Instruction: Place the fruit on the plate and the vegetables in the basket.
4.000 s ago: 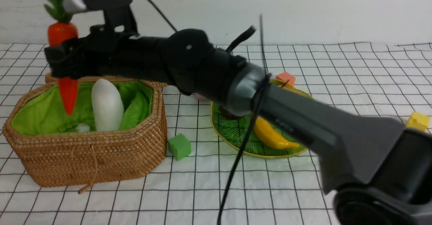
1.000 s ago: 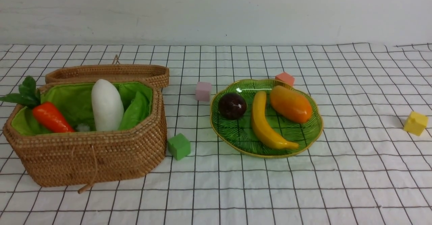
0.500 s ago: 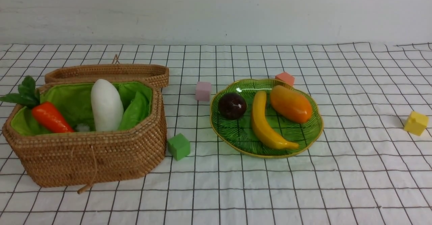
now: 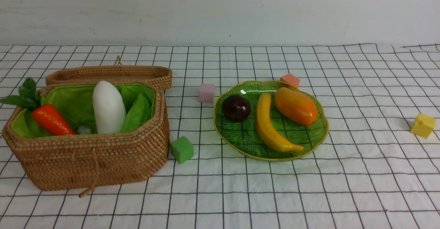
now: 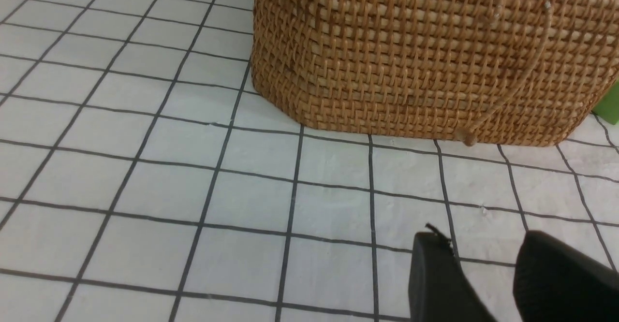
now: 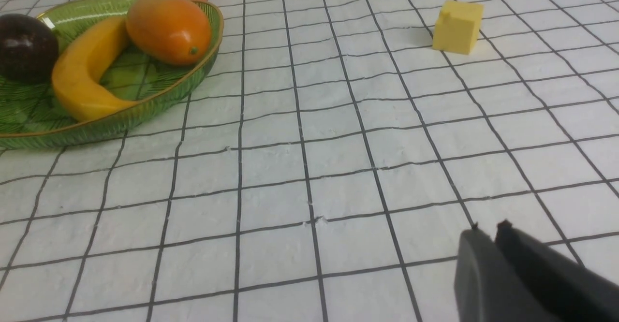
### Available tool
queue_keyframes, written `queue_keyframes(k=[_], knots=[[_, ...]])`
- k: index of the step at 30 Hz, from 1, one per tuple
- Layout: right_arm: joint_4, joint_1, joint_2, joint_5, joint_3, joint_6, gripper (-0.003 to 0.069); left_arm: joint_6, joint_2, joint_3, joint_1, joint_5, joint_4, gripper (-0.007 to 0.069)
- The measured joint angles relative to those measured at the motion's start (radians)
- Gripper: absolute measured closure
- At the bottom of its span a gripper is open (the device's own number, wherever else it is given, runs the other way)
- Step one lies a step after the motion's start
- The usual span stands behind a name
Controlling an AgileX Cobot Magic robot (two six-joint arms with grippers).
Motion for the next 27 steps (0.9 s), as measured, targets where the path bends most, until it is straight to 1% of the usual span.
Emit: queue_keyframes(k=[3,8,27], knots=[[0.0,0.0,0.0,0.0,0.0,0.0,0.0602,0.0,0.0,0.0,-0.033,-0.002,0.0,0.0386],[0.0,0.0,0.0,0.0,0.0,0.0,0.0597,0.0,0.0,0.0,-0.124,-0.002,0.0,0.0386],[0.0,0.0,0.0,0.0,0.0,0.004,0.057,0.0,0.0,0.0,-0.11,-0.002,0.0,0.0386]])
